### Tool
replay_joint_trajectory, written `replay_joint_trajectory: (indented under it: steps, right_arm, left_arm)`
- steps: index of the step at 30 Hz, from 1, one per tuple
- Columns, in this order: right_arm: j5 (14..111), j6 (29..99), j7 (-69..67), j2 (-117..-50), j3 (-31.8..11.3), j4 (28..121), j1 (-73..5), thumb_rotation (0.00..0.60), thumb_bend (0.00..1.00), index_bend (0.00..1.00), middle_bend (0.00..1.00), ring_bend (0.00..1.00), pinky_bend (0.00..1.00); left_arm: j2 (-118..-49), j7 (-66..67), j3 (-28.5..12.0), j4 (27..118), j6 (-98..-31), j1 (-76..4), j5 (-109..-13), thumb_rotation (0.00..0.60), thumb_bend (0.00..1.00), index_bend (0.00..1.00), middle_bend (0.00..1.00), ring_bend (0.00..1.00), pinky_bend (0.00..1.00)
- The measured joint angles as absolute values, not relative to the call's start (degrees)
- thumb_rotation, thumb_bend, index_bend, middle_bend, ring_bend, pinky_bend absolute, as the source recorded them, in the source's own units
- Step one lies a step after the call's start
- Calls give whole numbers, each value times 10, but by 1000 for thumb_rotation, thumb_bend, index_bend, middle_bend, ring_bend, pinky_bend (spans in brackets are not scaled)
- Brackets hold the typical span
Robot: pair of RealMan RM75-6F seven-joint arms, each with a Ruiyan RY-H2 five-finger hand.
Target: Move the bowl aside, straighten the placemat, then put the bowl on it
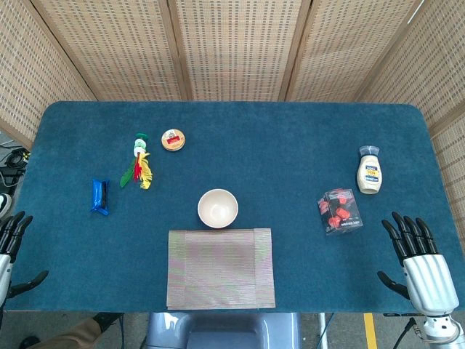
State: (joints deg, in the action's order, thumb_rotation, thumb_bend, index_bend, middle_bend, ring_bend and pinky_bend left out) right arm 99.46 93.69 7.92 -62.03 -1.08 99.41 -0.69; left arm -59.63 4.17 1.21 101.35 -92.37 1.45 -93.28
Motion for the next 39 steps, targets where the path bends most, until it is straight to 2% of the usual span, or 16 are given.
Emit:
replay_joint_trajectory:
  steps: [9,14,21,24,28,31,39]
  right_arm:
    - [990,937,75,-619,-12,993,-6,600,0,83,0,0,0]
    - [986,943,72,-616,-17,994,-6,600,0,86,0,0,0]
    - [969,938,75,-618,-26,992,-9,600,0,88,0,0,0]
    - [959,933,78,-620,-30,990,-11,600,0,90,0,0,0]
    - [941,924,81,-622,-37,988,-15,600,0,91,0,0,0]
    - [929,918,82,-623,-42,985,-17,600,0,92,0,0,0]
    - [901,906,84,-628,-51,976,-22,600,0,93,0,0,0]
  left_arm:
    - [-607,44,10,1000,-919,10,-936,600,0,0,0,0,0]
    - [-629,28,-2,971,-890,-25,-950,600,0,0,0,0,0]
    - [-663,32,-35,959,-785,-135,-985,600,0,2,0,0,0]
    - [-683,53,-54,960,-727,-186,-991,600,21,64,0,0,0]
    - [-729,83,-79,950,-643,-260,-987,600,153,170,0,0,0]
    - [-775,103,-95,928,-588,-309,-976,600,182,233,0,0,0]
    - [-873,161,-115,845,-497,-391,-917,600,202,266,0,0,0]
